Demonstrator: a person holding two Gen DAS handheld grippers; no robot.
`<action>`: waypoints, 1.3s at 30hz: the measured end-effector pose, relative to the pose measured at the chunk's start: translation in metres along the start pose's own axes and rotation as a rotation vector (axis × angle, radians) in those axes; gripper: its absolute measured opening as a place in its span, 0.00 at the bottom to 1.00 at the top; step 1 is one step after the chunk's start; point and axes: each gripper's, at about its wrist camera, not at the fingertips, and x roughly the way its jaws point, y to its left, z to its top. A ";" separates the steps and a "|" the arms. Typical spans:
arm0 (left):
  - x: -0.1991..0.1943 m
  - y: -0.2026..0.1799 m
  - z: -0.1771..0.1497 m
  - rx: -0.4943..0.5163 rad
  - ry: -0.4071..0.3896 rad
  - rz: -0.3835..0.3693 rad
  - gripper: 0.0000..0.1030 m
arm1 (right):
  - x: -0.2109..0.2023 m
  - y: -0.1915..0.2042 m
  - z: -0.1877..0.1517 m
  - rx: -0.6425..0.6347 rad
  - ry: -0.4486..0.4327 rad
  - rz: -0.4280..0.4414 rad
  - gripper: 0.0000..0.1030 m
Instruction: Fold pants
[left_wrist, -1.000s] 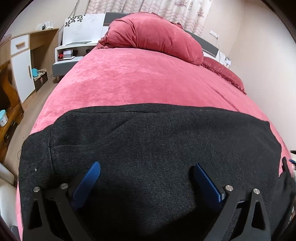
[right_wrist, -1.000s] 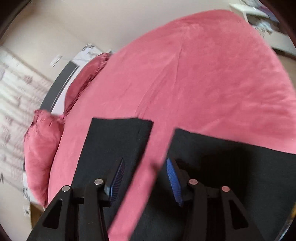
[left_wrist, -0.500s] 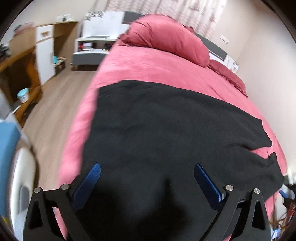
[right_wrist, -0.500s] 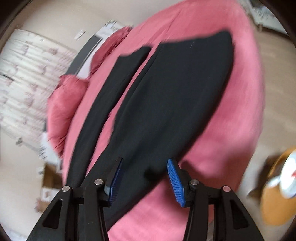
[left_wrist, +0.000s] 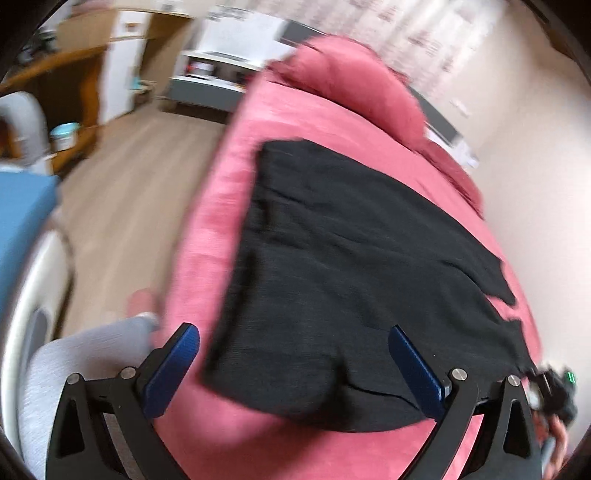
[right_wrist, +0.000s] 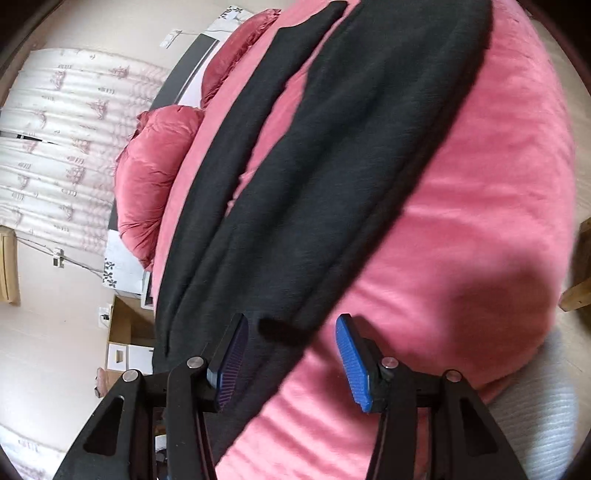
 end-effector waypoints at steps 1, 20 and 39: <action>0.009 -0.004 0.000 0.019 0.026 -0.003 0.94 | 0.007 0.004 0.001 -0.002 0.015 0.000 0.50; -0.009 0.010 -0.009 0.007 0.075 -0.007 0.44 | 0.012 -0.013 -0.017 0.042 0.133 -0.099 0.21; 0.107 -0.106 0.058 0.245 -0.011 0.070 0.54 | 0.073 0.079 0.141 -0.427 -0.051 -0.374 0.35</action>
